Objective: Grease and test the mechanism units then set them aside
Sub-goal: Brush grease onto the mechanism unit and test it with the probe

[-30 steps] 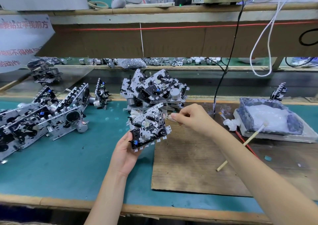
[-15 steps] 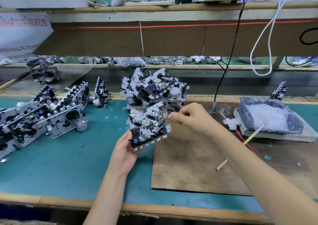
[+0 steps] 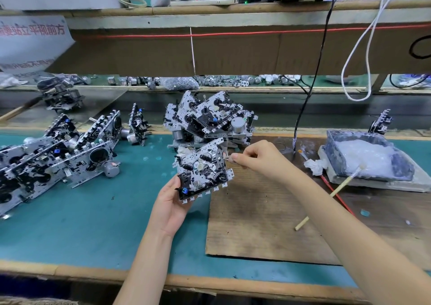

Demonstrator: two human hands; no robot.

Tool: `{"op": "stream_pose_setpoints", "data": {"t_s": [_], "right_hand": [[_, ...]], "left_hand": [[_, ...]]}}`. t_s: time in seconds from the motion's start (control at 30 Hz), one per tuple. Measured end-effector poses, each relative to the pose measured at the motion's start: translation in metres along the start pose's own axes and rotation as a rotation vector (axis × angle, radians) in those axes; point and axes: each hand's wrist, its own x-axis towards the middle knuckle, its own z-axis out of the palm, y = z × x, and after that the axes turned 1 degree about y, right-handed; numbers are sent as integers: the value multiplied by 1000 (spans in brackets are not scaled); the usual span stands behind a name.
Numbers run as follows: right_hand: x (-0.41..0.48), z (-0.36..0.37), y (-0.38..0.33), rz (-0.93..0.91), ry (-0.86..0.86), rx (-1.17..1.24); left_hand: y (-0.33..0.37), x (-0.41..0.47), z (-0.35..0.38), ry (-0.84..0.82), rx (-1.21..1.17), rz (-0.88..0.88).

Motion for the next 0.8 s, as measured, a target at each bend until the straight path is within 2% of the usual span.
{"op": "stream_pose_setpoints", "data": {"t_s": [0.27,0.8], "right_hand": [[1,0,-2,61,-51,33],[-5,-1,-4,-48,43,-32]], "left_hand": [[0,0,0,-8,4,8],[1,-1,2,-3,-7,0]]}}
